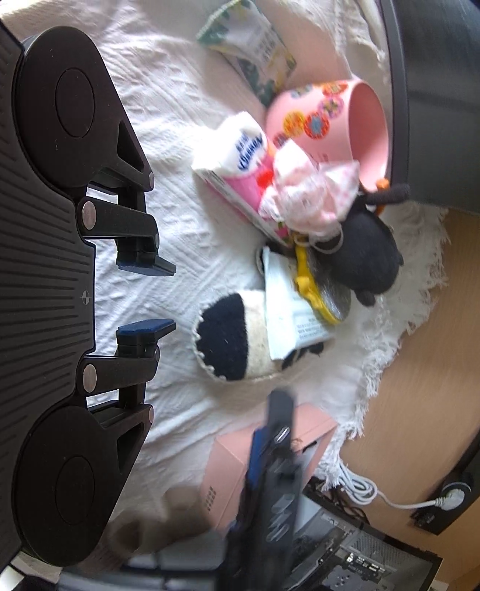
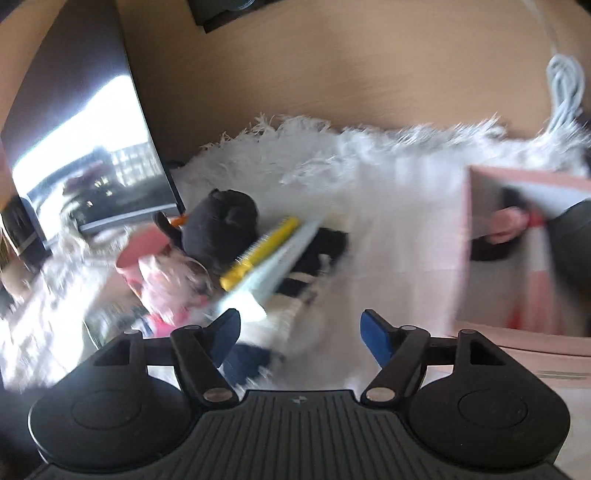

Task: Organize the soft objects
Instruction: 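Lift the knit slipper with the right gripper toward the pink box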

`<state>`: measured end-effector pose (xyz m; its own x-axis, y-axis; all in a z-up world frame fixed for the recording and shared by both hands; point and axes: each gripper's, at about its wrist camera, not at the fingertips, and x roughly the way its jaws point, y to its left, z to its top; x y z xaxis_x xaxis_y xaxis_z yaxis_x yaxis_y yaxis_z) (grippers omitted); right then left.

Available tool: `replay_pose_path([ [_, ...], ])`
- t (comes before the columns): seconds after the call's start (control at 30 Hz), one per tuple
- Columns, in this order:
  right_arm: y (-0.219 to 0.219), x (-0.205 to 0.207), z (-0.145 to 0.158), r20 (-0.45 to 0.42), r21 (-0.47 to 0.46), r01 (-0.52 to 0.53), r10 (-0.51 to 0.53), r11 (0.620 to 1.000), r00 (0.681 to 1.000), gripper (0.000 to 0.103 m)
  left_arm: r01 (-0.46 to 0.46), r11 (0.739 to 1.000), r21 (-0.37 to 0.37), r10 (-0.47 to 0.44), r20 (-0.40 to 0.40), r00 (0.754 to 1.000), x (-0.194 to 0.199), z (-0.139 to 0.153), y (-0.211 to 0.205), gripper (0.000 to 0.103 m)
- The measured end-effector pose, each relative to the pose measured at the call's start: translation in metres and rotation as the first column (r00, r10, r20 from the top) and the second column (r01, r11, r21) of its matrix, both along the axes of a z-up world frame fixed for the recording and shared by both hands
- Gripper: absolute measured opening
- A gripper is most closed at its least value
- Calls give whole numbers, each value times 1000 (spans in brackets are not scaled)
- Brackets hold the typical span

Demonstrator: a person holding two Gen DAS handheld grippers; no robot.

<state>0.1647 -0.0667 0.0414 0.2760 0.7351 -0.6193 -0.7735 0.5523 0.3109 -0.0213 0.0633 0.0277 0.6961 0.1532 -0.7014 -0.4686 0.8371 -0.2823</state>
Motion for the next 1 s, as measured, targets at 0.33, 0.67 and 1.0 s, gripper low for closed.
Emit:
replay_pose_path([
  [0.33, 61, -1, -29, 31, -127, -74, 78, 989, 996, 74, -88, 996, 21, 88, -9, 996, -22, 8, 14, 28],
  [0.67, 9, -16, -7, 3, -99, -103, 104, 990, 995, 29, -97, 995, -3, 97, 0, 995, -11, 5, 23, 28],
  [1.0, -103, -63, 12, 89, -96, -54, 62, 994, 994, 24, 39, 998, 55, -39, 4, 999, 9, 12, 10, 28],
])
